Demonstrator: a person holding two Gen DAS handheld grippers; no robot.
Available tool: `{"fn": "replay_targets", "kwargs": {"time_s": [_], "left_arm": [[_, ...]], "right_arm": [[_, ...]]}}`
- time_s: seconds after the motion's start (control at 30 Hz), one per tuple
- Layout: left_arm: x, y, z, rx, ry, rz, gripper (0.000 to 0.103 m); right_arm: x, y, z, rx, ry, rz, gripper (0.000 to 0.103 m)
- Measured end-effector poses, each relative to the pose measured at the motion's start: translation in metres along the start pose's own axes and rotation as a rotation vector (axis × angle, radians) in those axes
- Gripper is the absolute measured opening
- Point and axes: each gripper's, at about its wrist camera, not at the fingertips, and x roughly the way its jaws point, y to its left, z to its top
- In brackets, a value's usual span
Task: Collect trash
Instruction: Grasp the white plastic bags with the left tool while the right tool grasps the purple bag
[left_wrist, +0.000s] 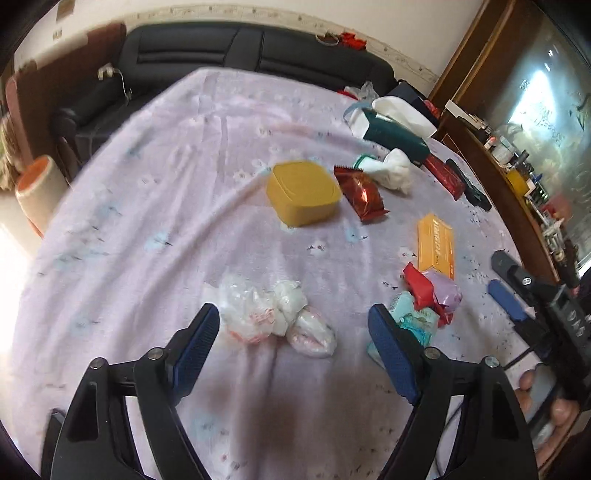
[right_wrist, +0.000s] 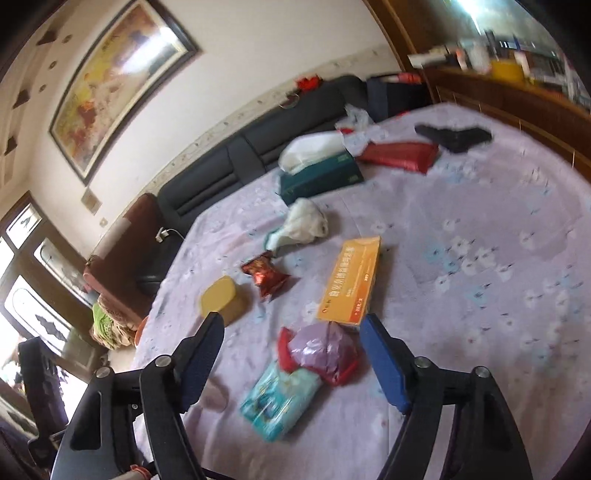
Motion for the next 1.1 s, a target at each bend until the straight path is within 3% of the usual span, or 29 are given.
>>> {"fn": "replay_targets", "kwargs": {"time_s": [0.17,0.23,0.3,0.43,0.6,0.63,0.67,0.87,1.1], "left_arm": [[0.018,0.004,-0.004,-0.007,-0.006,0.003,0.071],[0.024,0.003,-0.005,-0.008,0.017,-0.007,0.062],[0.024,0.002,-0.006,-0.010,0.018,-0.046,0.061],[0.025,-0.002,-0.009,0.005,0.005,-0.037,0.060],[0.024,-0.008,-0.013,0.020,-0.016,-0.051,0.053],[0.023,-0.009,-0.013,0.021,-0.026,-0.056,0.052],[0.021,-0.010,-0.013,0.023,-0.043,-0.066,0.051],[-0.001,-0.016,-0.014,0.040,-0.155,-0.101,0.050],[-0.007,-0.027,-0.017,0.095,-0.169,-0.102,0.050]], "right_arm": [[0.031,-0.016,-0.012,0.019,0.005,0.011,0.065],[0.041,-0.017,-0.018,0.016,0.043,0.024,0.062],[0.048,-0.019,-0.021,0.001,0.058,0.003,0.059],[0.053,-0.022,-0.024,0.007,0.082,0.015,0.047],[0.056,-0.015,-0.028,-0.035,0.087,-0.016,0.040],[0.056,-0.015,-0.028,-0.039,0.086,-0.015,0.032],[0.054,-0.014,-0.028,-0.043,0.080,-0.004,0.027],[0.037,-0.011,-0.023,-0.061,-0.010,0.006,0.027],[0.010,0.001,-0.020,-0.102,-0.163,0.019,0.027]]}}
